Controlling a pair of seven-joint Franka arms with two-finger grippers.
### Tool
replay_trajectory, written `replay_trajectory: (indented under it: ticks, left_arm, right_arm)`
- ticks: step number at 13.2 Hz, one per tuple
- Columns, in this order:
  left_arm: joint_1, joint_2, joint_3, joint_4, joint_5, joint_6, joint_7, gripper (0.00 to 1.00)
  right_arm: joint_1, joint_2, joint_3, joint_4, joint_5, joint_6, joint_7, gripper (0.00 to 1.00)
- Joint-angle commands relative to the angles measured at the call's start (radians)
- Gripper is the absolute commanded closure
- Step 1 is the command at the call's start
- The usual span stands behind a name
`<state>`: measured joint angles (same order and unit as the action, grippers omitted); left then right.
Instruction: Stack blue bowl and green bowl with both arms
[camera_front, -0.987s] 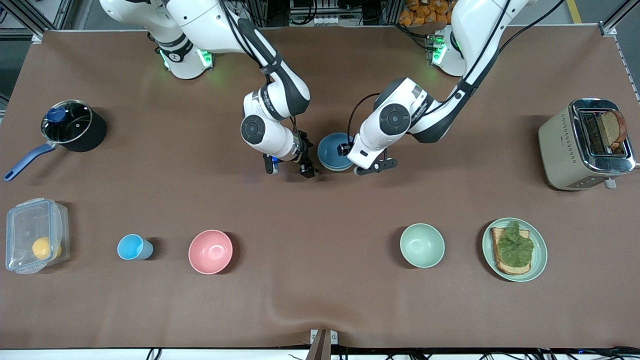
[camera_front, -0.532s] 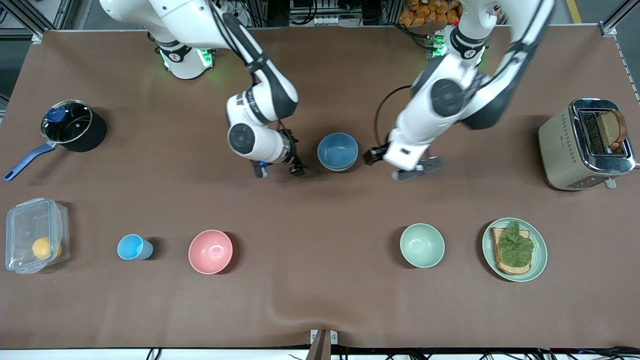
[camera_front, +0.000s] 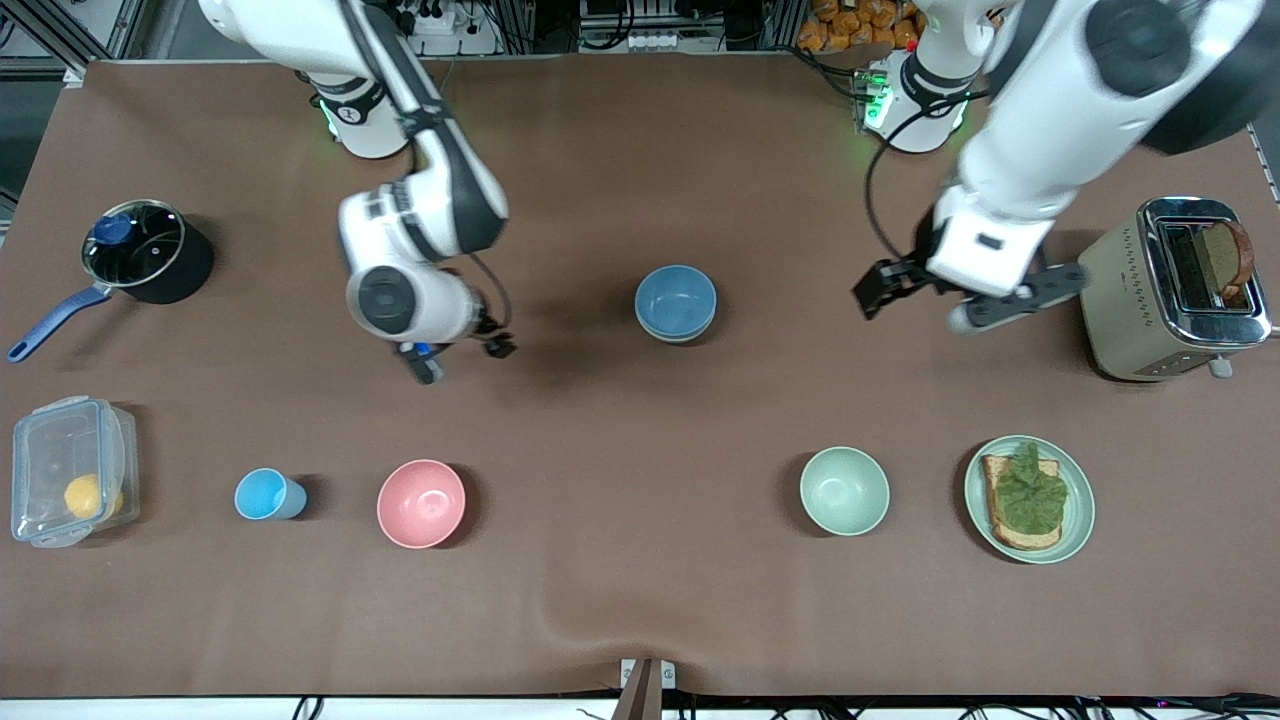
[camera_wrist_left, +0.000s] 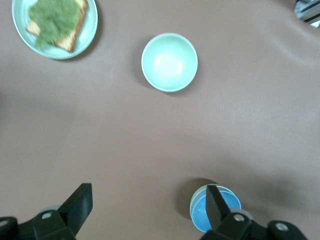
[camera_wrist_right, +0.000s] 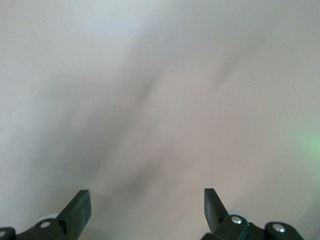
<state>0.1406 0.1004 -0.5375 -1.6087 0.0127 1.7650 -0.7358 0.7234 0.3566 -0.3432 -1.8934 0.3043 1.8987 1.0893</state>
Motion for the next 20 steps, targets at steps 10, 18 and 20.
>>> replay_trajectory:
  ticks: [10,18,20]
  left_arm:
    - [-0.127,-0.048,0.403,0.131,0.018,-0.228,0.555,0.00]
    - [-0.156,-0.056,0.424,0.105,0.012,-0.228,0.599,0.00]
    - [-0.154,-0.054,0.422,0.107,0.010,-0.228,0.595,0.00]
  right_arm:
    - [-0.065,-0.182,-0.154,-0.007,-0.166,-0.110,-0.385,0.00]
    - [-0.543,-0.194,0.039,0.154,-0.269,-0.216,-0.914,0.00]
    - [-0.642,-0.240,0.151,0.171,-0.295,-0.262,-0.916,0.00]
